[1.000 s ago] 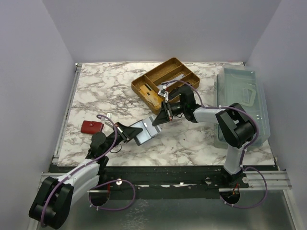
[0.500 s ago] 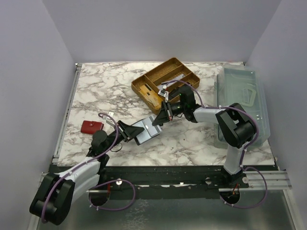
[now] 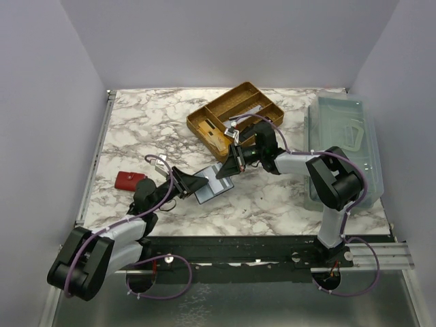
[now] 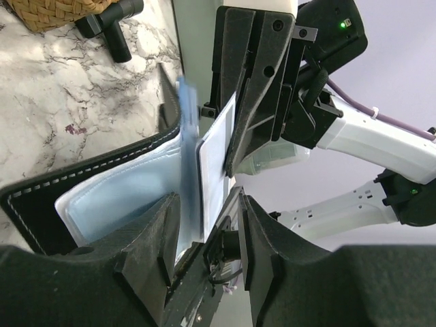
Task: Take the credit cards out of the card holder
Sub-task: Remove the credit card from the card holder.
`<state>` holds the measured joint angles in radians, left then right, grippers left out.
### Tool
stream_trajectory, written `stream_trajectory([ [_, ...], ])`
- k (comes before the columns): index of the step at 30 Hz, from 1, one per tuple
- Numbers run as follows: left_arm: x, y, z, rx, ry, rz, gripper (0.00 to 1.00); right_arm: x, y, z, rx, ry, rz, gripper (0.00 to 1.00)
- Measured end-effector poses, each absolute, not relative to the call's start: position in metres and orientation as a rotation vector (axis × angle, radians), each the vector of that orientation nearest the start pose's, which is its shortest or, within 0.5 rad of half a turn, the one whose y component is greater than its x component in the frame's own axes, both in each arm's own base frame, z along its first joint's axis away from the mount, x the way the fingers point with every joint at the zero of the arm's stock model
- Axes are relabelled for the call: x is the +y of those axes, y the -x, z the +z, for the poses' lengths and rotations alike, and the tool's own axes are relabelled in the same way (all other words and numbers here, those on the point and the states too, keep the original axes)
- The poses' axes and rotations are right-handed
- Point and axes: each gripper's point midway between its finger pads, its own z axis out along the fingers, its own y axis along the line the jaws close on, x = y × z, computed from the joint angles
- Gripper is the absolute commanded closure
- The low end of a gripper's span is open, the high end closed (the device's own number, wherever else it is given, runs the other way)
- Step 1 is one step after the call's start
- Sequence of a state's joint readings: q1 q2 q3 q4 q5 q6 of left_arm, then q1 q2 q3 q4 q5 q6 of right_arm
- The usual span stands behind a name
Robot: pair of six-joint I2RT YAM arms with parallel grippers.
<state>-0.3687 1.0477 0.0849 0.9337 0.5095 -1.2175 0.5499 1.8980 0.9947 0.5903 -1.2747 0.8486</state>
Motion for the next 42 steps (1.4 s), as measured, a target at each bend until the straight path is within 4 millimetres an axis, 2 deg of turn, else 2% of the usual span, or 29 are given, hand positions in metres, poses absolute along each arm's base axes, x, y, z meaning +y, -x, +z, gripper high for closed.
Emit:
stream_trajectory([
  [7, -0.218, -0.226, 0.150, 1.848, 0.346, -1.592, 0.61, 0.353, -0.237, 0.153, 2.108, 0.762, 2.045, 1.00],
  [11, -0.219, -0.227, 0.153, 1.838, 0.355, -1.609, 0.62, 0.353, -0.237, 0.153, 2.106, 0.763, 2.044, 1.00],
  [17, -0.220, -0.227, 0.161, 1.805, 0.349, -1.634, 0.70, 0.353, -0.236, 0.153, 2.106, 0.766, 2.046, 1.00],
  [26, -0.223, -0.228, 0.159, 1.811, 0.356, -1.649, 0.63, 0.353, -0.236, 0.153, 2.115, 0.755, 2.053, 1.00],
  [30, -0.228, -0.227, 0.154, 1.830, 0.356, -1.659, 0.72, 0.352, -0.235, 0.151, 2.134, 0.736, 2.067, 1.00],
  [34, -0.230, -0.229, 0.149, 1.839, 0.370, -1.661, 0.89, 0.350, -0.235, 0.151, 2.142, 0.728, 2.075, 0.99],
  [38, -0.230, -0.231, 0.149, 1.833, 0.374, -1.662, 1.00, 0.349, -0.236, 0.152, 2.140, 0.725, 2.075, 0.98],
  [40, -0.230, -0.231, 0.150, 1.825, 0.367, -1.664, 1.00, 0.349, -0.237, 0.151, 2.137, 0.726, 2.073, 0.95],
  [42, -0.231, -0.232, 0.151, 1.818, 0.360, -1.664, 1.00, 0.348, -0.238, 0.151, 2.135, 0.726, 2.070, 0.84],
])
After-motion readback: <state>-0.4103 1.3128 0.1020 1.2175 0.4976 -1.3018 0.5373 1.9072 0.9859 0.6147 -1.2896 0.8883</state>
